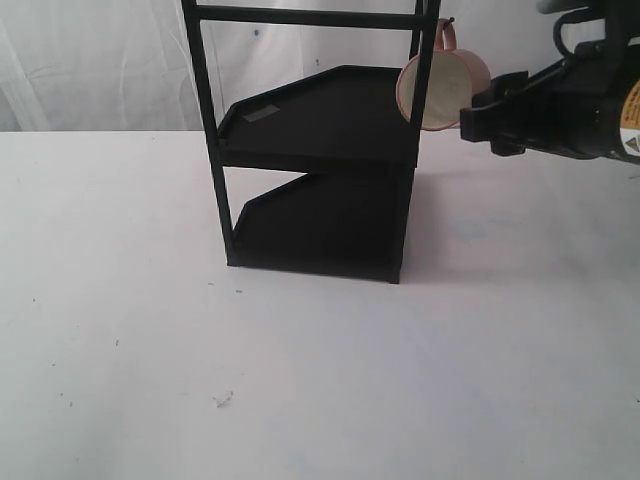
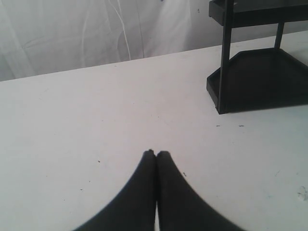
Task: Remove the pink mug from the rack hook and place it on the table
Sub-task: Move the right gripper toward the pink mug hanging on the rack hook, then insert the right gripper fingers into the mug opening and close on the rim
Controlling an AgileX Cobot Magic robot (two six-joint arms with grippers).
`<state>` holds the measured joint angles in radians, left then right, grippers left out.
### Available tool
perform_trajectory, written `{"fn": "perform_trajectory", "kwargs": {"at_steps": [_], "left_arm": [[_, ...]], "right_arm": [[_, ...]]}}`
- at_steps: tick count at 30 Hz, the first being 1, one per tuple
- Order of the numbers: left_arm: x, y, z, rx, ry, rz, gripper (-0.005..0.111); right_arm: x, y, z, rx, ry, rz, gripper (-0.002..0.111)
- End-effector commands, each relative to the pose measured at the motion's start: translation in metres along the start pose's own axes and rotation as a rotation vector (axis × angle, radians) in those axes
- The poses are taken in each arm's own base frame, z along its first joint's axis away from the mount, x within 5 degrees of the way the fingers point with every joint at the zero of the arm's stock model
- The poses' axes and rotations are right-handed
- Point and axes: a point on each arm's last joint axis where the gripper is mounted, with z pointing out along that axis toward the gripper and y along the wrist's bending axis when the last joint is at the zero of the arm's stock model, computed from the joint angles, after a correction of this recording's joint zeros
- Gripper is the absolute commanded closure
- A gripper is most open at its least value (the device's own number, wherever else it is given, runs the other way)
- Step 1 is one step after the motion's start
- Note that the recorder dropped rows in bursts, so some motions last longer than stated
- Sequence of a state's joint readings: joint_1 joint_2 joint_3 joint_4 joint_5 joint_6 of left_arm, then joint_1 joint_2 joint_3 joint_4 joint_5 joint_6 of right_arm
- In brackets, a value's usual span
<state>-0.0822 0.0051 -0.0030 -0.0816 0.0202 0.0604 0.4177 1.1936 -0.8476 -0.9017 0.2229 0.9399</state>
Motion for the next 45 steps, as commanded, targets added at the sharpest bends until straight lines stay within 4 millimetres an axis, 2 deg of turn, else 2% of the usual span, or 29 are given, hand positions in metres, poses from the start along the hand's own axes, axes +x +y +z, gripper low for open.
{"fn": "perform_trajectory", "kwargs": {"at_steps": [1, 13, 18, 24, 28, 32, 36, 45], "left_arm": [[0.001, 0.000, 0.000, -0.003, 0.002, -0.008, 0.107], [0.001, 0.000, 0.000, -0.003, 0.002, -0.008, 0.107], [0.001, 0.000, 0.000, -0.003, 0.002, -0.008, 0.107], [0.001, 0.000, 0.000, -0.003, 0.002, -0.008, 0.107], [0.001, 0.000, 0.000, -0.003, 0.002, -0.008, 0.107], [0.001, 0.000, 0.000, -0.003, 0.002, -0.008, 0.107], [0.001, 0.000, 0.000, -0.003, 0.002, -0.008, 0.107], [0.001, 0.000, 0.000, -0.003, 0.002, -0.008, 0.107]], "right_arm": [[-0.003, 0.005, 0.012, -0.027, -0.005, -0.019, 0.043], [-0.015, 0.009, 0.054, 0.007, 0.024, -0.122, 0.043], [-0.020, 0.000, 0.070, 0.043, 0.032, -0.107, 0.043], [-0.013, -0.008, 0.087, 0.050, 0.056, -0.119, 0.043], [-0.011, -0.017, 0.091, 0.070, 0.062, -0.132, 0.043], [-0.020, -0.031, 0.091, 0.076, 0.018, -0.046, 0.043], [-0.025, -0.028, 0.092, 0.040, -0.012, -0.020, 0.043], [-0.021, -0.021, 0.093, 0.020, 0.002, 0.030, 0.043]]}}
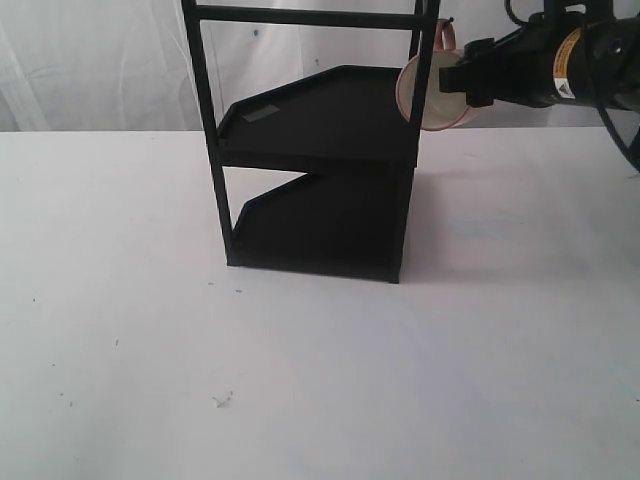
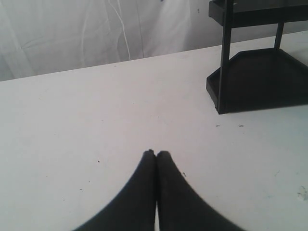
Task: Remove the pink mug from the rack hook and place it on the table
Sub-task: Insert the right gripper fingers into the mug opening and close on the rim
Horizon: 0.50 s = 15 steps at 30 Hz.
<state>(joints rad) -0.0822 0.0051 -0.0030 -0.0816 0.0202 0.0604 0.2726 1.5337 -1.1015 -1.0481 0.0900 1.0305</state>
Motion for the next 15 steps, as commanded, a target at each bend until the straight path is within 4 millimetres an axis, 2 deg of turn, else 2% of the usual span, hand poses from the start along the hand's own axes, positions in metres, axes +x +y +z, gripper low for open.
{"fn": "perform_trajectory", "kwargs": {"at_steps": [1, 5, 10, 15], "left_arm": [[0.001, 0.000, 0.000, -0.003, 0.002, -0.008, 0.107], [0.001, 0.000, 0.000, -0.003, 0.002, -0.008, 0.107], [0.001, 0.000, 0.000, -0.003, 0.002, -0.008, 0.107], [0.001, 0.000, 0.000, -0.003, 0.002, -0.008, 0.107]], "right_arm": [[0.001, 0.008, 0.000, -0.037, -0.003, 0.033, 0.043], [0.001, 0.020, -0.002, -0.073, -0.006, 0.021, 0.043], [0.004, 0.021, 0.000, -0.066, 0.010, 0.017, 0.043], [0.011, 0.022, 0.016, -0.052, 0.047, 0.011, 0.043]]}}
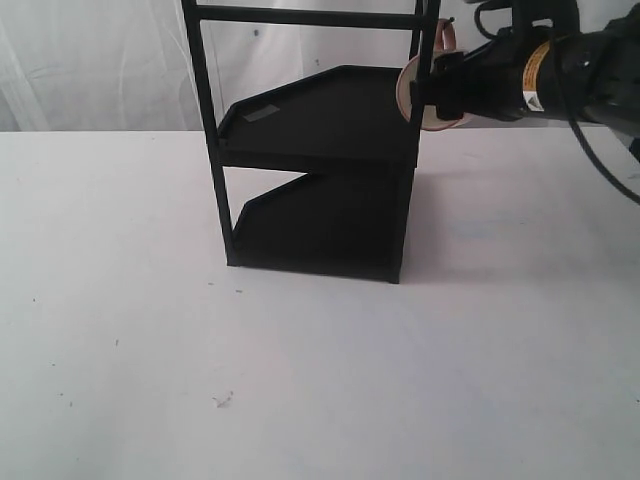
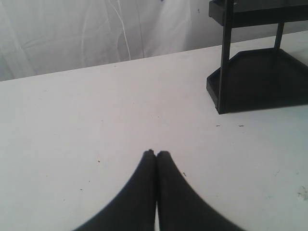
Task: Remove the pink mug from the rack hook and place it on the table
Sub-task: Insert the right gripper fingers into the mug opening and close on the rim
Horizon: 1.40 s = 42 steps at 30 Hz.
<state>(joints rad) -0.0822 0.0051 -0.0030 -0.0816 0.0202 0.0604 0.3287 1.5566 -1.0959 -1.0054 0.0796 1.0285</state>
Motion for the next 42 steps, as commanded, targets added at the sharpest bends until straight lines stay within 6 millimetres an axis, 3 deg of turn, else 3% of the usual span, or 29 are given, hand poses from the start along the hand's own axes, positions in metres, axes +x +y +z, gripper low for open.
{"fn": "perform_trajectory", "kwargs": {"at_steps": [1, 11, 33, 42], "left_arm": [[0.001, 0.000, 0.000, -0.003, 0.002, -0.008, 0.107], [0.001, 0.000, 0.000, -0.003, 0.002, -0.008, 0.107], [0.001, 0.000, 0.000, -0.003, 0.002, -0.008, 0.107], [0.001, 0.000, 0.000, -0.003, 0.002, -0.008, 0.107]], "right_arm": [[0.002, 0.000, 0.014, 0.009, 0.021, -0.004, 0.043], [-0.001, -0.006, 0.025, 0.074, 0.042, -0.063, 0.043], [0.000, -0.004, 0.006, 0.037, 0.020, -0.317, 0.043], [-0.001, -0.022, 0.006, 0.099, 0.032, -0.381, 0.043]]}}
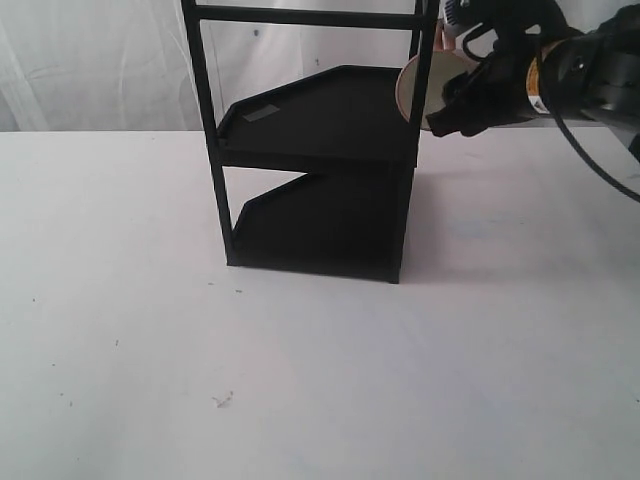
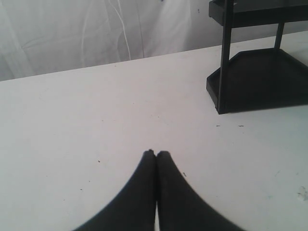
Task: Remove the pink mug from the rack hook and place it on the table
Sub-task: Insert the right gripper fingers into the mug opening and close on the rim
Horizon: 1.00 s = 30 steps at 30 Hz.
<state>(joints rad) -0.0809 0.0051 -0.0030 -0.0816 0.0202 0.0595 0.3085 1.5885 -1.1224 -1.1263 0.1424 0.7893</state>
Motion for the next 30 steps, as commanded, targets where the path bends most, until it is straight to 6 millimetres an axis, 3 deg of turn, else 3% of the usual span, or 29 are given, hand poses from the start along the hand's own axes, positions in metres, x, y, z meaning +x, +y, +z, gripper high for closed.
{"fn": "perform_trajectory", "kwargs": {"at_steps": [1, 7, 14, 24, 30], "left_arm": [[0.001, 0.000, 0.000, -0.002, 0.002, -0.007, 0.107], [0.001, 0.000, 0.000, -0.002, 0.002, -0.007, 0.107], [0.001, 0.000, 0.000, -0.002, 0.002, -0.007, 0.107], [0.001, 0.000, 0.000, -0.002, 0.002, -0.007, 0.107], [0.001, 0.000, 0.000, -0.002, 0.002, -0.007, 0.107]], "right_arm": [[0.001, -0.010, -0.002, 0.018, -0.010, -0.027, 0.043], [-0.007, -0.011, 0.002, -0.009, -0.058, 0.000, 0.043], [-0.004, -0.010, 0.018, -0.008, -0.031, 0.008, 0.044], [-0.005, -0.018, 0.020, 0.043, -0.006, -0.020, 0.045], [-0.004, -0.024, 0.029, 0.042, -0.015, 0.057, 0.045]]}}
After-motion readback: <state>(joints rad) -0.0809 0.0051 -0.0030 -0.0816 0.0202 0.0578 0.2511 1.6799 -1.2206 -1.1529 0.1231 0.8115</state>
